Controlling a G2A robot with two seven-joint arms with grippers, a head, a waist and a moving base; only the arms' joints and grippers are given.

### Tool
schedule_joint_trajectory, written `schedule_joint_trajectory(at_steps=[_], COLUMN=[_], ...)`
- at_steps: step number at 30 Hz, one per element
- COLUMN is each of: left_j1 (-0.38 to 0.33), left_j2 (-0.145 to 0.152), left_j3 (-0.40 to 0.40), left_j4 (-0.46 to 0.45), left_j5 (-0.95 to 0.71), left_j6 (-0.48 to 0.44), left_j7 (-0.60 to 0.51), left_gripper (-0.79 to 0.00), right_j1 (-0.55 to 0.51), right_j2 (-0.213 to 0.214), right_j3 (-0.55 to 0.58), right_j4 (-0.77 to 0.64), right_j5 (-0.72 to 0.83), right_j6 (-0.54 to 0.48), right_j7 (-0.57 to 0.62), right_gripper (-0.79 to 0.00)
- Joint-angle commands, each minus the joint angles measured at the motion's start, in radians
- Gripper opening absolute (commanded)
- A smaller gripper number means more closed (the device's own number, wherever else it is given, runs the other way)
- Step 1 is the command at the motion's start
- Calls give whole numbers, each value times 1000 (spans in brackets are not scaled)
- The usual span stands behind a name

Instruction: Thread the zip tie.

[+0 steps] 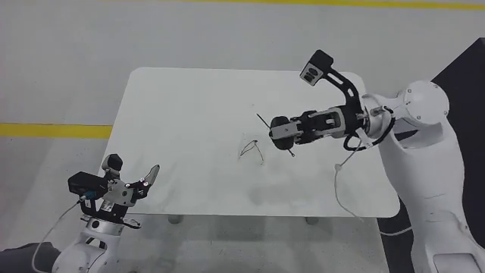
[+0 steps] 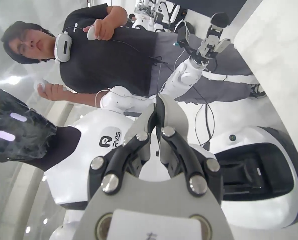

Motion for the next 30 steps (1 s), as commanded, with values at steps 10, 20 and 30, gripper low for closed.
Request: schedule_joint_trajectory(at_steps=[10, 20, 30], left_j1=[0, 0, 0], left_j2=[0, 0, 0], left_j3=[0, 0, 0], left_j4=[0, 0, 0], left_j5=[0, 0, 0], left_j6=[0, 0, 0], left_j7=[0, 0, 0], left_gripper=[0, 0, 0], right_j1=[-47, -109, -169], right_j2=[10, 18, 35], right_j3=[-32, -45, -33], right_j4=[-95, -193, -313], right_j5=[-20, -246, -330], right_j6=[15, -134, -189], right_j7=[-24, -210, -223], right_gripper=[-785, -785, -785])
